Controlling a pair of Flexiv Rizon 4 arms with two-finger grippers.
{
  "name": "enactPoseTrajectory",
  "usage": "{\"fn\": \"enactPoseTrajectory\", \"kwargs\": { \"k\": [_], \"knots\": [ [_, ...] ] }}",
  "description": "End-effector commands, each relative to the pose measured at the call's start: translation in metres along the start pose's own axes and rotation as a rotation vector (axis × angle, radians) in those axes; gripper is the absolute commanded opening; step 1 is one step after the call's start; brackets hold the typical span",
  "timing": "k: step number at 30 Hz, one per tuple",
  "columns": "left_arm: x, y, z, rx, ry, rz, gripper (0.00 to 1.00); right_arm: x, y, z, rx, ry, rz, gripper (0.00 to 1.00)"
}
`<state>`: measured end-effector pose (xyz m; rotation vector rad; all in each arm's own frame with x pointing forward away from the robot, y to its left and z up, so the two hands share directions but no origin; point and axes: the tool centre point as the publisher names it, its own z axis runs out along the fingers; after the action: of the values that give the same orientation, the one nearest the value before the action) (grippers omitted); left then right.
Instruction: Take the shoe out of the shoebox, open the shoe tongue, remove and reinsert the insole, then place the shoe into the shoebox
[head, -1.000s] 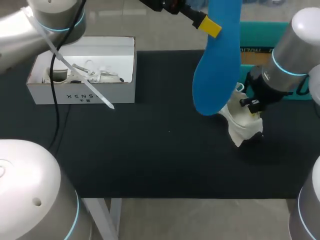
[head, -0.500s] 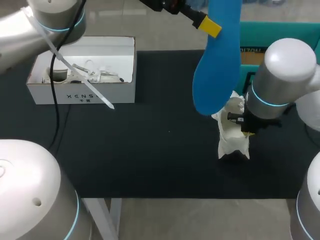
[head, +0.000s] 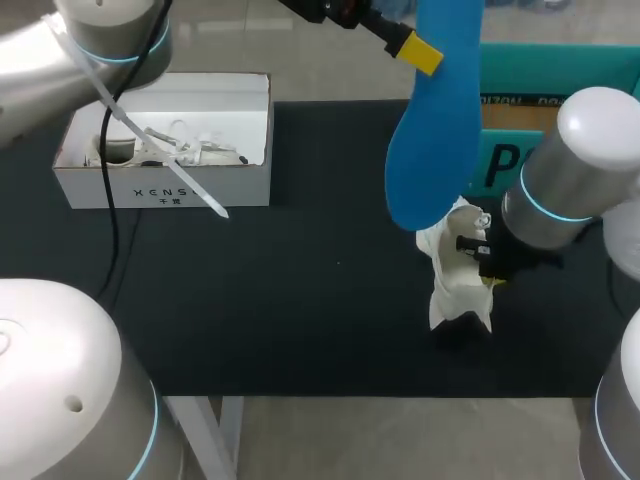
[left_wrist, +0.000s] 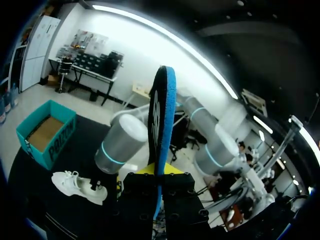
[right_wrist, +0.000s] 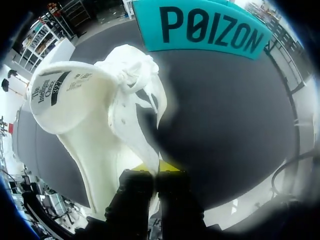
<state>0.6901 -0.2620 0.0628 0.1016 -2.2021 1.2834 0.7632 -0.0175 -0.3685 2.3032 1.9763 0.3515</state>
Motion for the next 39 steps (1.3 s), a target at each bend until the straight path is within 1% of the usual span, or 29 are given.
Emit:
{"fn": "enactPoseTrajectory", "kwargs": {
  "k": [1,7,15,16,17,19,21,23,26,27,29,30,39],
  "knots": [
    [0.0,0.0,0.0,-0.001,-0.001,0.0,0.0,0.0,-0.006,0.002,0.003,0.036,-0.038,0.0],
    [0.0,0.0,0.0,-0.001,-0.001,0.0,0.0,0.007,-0.011,0.007,0.014,0.032,-0.131,0.0],
    [0.0,0.0,0.0,-0.001,-0.001,0.0,0.0,0.014,-0.018,0.011,0.033,0.022,-0.185,0.0],
    [0.0,0.0,0.0,-0.001,-0.001,0.0,0.0,0.014,-0.018,0.011,0.042,0.02,-0.177,0.28],
    [0.0,0.0,0.0,-0.001,-0.001,0.0,0.0,0.014,-0.019,0.011,0.037,0.008,-0.166,1.0],
    [0.0,0.0,0.0,-0.001,-0.001,0.0,0.0,0.011,-0.018,0.007,0.027,0.016,-0.142,1.0],
    [0.0,0.0,0.0,-0.001,-0.001,0.0,0.0,0.008,-0.016,-0.001,-0.008,0.023,-0.111,1.0],
    [0.0,0.0,0.0,-0.001,-0.001,0.0,0.0,0.001,-0.011,-0.017,-0.055,0.034,-0.085,1.0],
    [0.0,0.0,0.0,-0.001,-0.001,0.0,0.0,-0.005,-0.005,-0.041,-0.104,0.045,-0.074,1.0],
    [0.0,0.0,0.0,-0.001,-0.001,0.0,0.0,-0.008,-0.002,-0.054,-0.135,0.054,-0.067,1.0],
    [0.0,0.0,0.0,-0.001,-0.001,0.0,0.0,-0.012,0.004,-0.071,-0.145,0.071,-0.068,1.0],
    [0.0,0.0,0.0,-0.001,-0.001,0.0,0.0,-0.014,0.009,-0.077,-0.132,0.149,-0.039,1.0],
    [0.0,0.0,0.0,-0.001,-0.001,0.0,0.0,-0.014,0.009,-0.077,-0.132,0.149,-0.039,1.0]
  ]
}}
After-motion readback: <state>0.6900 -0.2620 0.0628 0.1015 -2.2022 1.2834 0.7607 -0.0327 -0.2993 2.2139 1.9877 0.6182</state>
